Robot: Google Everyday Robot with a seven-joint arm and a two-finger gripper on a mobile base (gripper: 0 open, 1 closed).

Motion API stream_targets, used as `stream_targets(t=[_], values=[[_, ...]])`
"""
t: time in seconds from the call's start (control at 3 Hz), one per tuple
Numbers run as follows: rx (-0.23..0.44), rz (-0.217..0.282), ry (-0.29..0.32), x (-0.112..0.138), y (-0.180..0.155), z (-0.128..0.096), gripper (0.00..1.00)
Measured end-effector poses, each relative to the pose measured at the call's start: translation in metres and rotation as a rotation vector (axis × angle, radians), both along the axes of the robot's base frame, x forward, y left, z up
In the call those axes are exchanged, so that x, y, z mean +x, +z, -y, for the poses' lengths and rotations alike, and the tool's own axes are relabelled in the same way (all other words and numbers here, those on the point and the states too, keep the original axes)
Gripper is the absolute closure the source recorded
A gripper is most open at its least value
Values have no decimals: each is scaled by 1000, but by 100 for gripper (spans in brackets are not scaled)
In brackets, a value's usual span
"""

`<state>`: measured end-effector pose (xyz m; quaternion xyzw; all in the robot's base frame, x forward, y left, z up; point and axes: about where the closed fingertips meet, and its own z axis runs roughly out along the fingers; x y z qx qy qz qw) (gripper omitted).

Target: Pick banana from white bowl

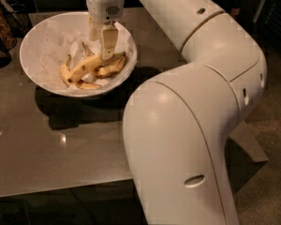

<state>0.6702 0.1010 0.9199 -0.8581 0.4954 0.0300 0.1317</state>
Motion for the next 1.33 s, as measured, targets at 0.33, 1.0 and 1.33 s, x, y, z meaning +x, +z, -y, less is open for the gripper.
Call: stream_targets(t=[0.33, 1.0, 1.33], values=[[4, -10, -4, -1, -1, -2, 43], [5, -21, -7, -3, -3, -3, 43], [25, 40, 35, -19, 12, -1, 46]])
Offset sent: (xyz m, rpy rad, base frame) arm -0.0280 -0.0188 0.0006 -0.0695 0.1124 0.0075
